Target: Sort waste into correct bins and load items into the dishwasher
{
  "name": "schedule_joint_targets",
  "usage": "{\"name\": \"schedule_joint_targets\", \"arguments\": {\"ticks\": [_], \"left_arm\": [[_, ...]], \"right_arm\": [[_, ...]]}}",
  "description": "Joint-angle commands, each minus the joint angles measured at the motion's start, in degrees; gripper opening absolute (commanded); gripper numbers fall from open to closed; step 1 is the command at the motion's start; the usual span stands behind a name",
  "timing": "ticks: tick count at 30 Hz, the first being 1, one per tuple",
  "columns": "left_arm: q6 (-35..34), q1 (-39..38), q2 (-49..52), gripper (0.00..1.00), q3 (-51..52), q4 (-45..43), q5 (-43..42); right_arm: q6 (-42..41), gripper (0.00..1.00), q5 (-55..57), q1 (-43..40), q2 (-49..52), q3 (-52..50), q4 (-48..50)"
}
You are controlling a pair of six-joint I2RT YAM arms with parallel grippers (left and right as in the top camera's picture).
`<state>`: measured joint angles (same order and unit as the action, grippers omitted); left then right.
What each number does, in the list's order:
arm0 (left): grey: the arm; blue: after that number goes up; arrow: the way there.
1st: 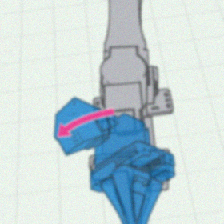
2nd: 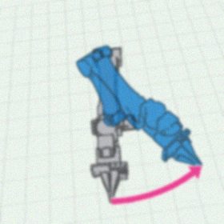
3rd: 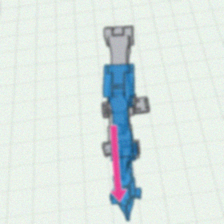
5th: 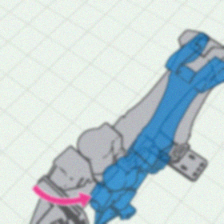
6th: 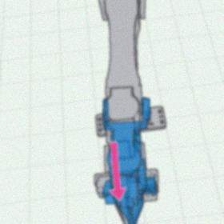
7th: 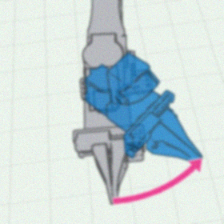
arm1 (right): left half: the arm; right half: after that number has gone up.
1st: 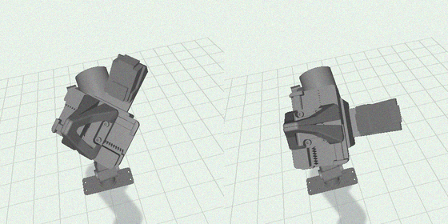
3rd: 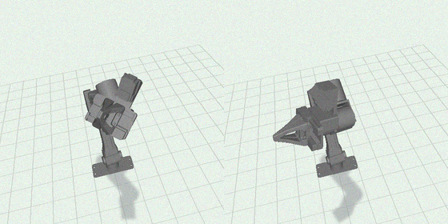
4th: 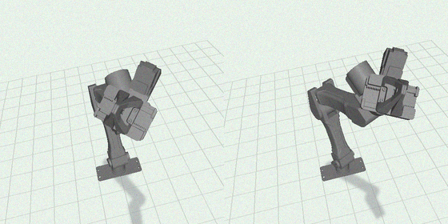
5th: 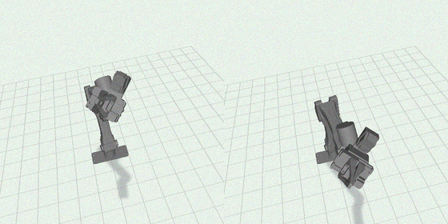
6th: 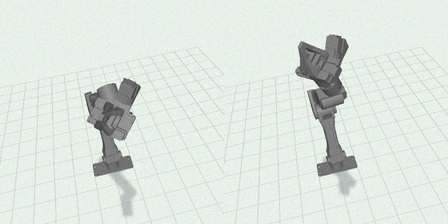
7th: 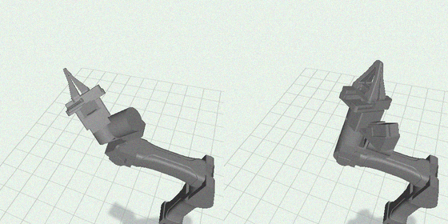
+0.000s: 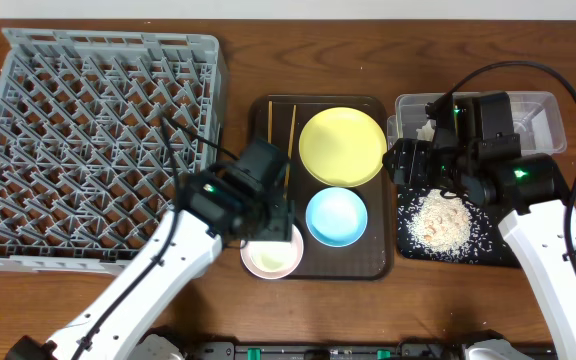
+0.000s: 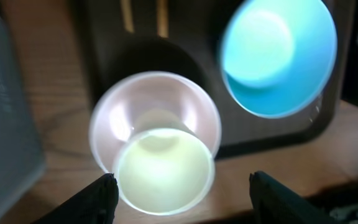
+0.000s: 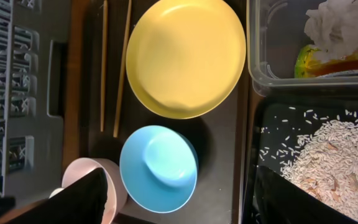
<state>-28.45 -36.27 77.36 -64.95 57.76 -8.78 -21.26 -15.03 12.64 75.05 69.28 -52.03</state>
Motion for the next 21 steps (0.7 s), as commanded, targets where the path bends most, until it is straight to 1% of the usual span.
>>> {"name": "schedule_joint_targets", "arguments": {"ticks": [1, 4, 6, 8, 10, 12, 16, 18, 19, 21], "left_arm": [[-4.1, -4.1, -0.3, 0.69, 1.6, 0.1, 2.7], [-6.7, -6.4, -0.2, 0.67, 2.6, 0.1, 6.5], [-6.8, -6.7, -0.2, 0.67, 2.6, 0.6, 9.7], [-8.0, -6.1, -0.3, 0.67, 2.6, 2.1, 13.5], [-8.1, -4.7, -0.6, 0.67, 2.6, 3.8, 14.7], [-8.1, -2.1, -1.7, 0.66, 2.5, 5.5, 14.9], [-8.1, 5.0, -6.7, 0.67, 1.9, 7.5, 14.8], [-7.1, 9.6, -10.8, 0.71, 1.6, 8.1, 13.9], [-5.7, 12.1, -13.1, 0.73, 1.6, 8.1, 12.5], [-3.5, 15.5, -16.3, 0.76, 1.6, 8.5, 10.0]], "right_arm": [[0.7, 0.74, -0.4, -0.2, 0.0, 0.3, -0.1], [0.7, 0.74, -0.4, -0.2, 0.0, 0.3, -0.1], [0.7, 0.74, -0.5, -0.2, 0.0, 0.3, -0.2], [1.1, 0.71, -1.1, -0.1, 0.0, 0.3, -0.6], [5.4, 0.69, -4.9, 0.8, 0.0, 0.3, -0.9], [8.6, 0.68, -9.5, 3.3, 0.4, 0.3, -1.0], [8.6, 0.67, -10.5, 11.1, 2.4, 0.3, -0.6], [8.5, 0.66, -10.1, 16.7, 4.5, 0.3, 0.8], [7.8, 0.63, -9.1, 19.6, 6.0, 0.3, 1.9], [6.7, 0.61, -6.8, 23.6, 8.5, 0.3, 3.5]]}}
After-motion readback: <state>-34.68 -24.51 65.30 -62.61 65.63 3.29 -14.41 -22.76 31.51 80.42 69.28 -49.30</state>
